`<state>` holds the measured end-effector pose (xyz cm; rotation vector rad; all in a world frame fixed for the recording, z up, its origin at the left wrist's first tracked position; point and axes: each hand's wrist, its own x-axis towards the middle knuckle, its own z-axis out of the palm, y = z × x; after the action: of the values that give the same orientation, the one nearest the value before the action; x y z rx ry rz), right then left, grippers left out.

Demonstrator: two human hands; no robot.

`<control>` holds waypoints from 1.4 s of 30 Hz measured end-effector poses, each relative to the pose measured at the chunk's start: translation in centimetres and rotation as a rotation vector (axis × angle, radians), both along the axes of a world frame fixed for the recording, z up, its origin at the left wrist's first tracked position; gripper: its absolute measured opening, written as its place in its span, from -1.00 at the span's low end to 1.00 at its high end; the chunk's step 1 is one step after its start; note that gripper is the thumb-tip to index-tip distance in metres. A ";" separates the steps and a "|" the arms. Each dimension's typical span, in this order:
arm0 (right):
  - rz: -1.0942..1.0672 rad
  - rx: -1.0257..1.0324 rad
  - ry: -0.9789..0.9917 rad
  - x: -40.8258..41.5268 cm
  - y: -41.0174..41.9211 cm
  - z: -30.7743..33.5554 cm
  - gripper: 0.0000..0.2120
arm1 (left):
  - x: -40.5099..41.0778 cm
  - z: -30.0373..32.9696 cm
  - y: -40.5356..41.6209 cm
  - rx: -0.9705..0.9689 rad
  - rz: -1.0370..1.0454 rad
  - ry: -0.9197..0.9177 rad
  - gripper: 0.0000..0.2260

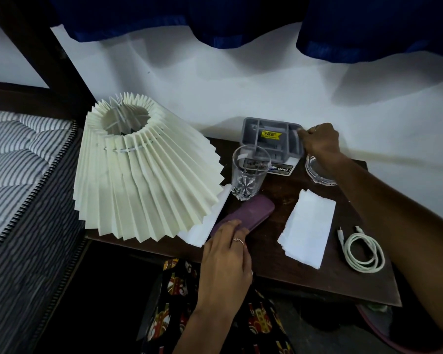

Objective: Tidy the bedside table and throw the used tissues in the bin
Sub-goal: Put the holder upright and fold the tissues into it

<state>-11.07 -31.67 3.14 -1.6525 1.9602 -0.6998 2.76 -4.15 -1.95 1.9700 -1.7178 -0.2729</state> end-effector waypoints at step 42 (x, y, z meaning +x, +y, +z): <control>0.271 0.587 -0.022 -6.9 9.7 -2.3 -0.87 | -1.7 0.2 1.0 -0.007 -0.184 0.026 -0.73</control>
<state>-17.92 -21.92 0.82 -1.4784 1.6612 -0.0260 1.06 -3.15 -1.73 1.7973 -1.8836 -0.3546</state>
